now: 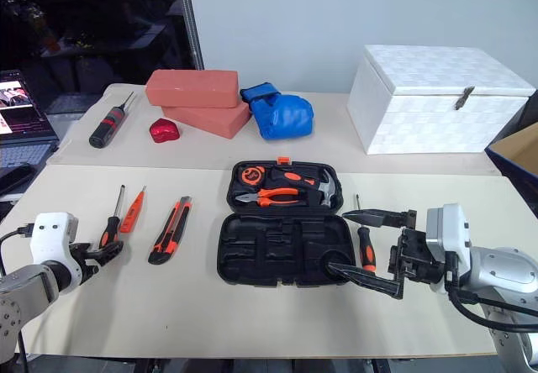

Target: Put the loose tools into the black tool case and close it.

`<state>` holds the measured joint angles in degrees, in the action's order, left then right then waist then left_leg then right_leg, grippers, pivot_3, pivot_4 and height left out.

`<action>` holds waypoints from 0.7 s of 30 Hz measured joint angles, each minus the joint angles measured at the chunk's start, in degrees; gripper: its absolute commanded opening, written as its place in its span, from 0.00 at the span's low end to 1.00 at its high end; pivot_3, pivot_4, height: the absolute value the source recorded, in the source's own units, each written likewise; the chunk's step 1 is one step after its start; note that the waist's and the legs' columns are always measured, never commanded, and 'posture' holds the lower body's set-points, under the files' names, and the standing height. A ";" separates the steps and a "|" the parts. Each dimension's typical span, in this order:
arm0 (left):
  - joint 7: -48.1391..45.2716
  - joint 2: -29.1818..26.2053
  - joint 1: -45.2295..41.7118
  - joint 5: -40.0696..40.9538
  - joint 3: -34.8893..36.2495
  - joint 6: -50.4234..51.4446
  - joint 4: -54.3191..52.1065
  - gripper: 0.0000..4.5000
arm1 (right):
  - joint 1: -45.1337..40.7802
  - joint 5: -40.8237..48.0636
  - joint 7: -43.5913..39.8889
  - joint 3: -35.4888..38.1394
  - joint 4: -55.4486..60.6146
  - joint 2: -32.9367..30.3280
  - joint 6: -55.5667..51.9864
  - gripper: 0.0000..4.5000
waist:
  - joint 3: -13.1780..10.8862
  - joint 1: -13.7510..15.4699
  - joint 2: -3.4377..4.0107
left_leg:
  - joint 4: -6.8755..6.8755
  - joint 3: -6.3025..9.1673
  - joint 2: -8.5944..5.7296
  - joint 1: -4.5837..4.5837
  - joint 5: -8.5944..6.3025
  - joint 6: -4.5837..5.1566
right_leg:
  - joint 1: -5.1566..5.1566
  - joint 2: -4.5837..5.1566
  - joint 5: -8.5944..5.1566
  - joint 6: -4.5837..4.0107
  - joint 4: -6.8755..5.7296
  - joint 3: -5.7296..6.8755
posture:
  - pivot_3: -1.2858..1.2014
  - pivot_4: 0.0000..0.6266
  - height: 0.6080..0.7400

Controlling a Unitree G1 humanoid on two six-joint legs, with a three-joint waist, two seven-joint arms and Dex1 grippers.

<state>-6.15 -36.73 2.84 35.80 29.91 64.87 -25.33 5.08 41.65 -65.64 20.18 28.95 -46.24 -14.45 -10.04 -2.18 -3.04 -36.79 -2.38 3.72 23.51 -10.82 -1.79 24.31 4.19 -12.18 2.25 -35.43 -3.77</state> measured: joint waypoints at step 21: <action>-52.54 -17.64 -29.91 -8.16 -37.05 -29.11 4.20 0.20 | 20.25 -0.90 5.04 14.23 8.18 4.45 0.21 1.00 | 0.08 2.42 0.40 | -0.09 -0.22 -0.10 0.27 -0.05 -0.08 | -0.02 0.06 0.04 0.14 0.38 -0.11 | 0.52 0.24 0.97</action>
<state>-58.69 -54.37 -27.07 27.64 -7.14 35.76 -21.13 25.34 40.75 -60.60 34.41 37.13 -41.79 -14.25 -9.97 0.24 -2.65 -36.89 -2.60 3.62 23.78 -10.87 -1.87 24.29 4.25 -12.14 2.39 -35.06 -3.89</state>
